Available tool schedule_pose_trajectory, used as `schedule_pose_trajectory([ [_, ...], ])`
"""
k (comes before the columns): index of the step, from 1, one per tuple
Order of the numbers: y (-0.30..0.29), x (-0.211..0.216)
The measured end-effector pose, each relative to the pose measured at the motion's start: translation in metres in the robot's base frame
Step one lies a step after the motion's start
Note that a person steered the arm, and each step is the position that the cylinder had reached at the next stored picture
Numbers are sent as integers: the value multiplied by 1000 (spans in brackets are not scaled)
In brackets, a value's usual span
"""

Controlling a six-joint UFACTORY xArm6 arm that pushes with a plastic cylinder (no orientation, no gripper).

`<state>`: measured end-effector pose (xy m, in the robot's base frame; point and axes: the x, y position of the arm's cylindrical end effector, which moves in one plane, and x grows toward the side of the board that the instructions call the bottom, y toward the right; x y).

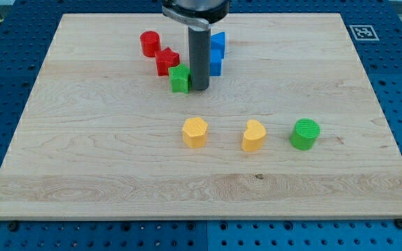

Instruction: Slide the green star horizontal to the left of hexagon

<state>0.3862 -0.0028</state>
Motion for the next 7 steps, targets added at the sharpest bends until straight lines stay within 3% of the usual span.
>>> schedule_pose_trajectory([
  [1, 15, -30],
  [2, 8, -34],
  [7, -49, -1],
])
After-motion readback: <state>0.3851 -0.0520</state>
